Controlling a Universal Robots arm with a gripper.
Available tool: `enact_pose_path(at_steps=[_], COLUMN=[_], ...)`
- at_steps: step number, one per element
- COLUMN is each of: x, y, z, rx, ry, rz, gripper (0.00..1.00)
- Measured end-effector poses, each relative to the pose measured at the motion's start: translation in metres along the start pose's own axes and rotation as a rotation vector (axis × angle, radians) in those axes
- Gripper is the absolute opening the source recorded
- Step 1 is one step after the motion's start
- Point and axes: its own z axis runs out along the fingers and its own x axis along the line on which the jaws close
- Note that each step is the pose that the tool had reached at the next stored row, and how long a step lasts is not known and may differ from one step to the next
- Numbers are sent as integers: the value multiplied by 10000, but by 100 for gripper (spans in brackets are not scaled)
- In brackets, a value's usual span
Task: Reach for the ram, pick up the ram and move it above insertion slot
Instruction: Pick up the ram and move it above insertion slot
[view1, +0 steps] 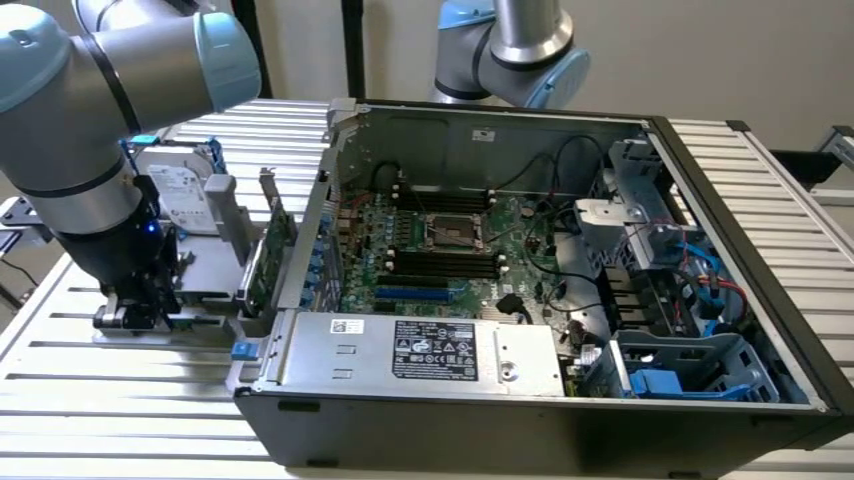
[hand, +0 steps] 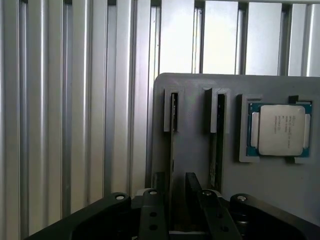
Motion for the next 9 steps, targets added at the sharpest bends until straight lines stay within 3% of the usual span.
enact_pose_path(at_steps=[4,9], x=[0,1], y=[1,1], z=[4,5], rx=[-5,-4], ry=[1,-1], rz=[0,0], gripper=[31,13])
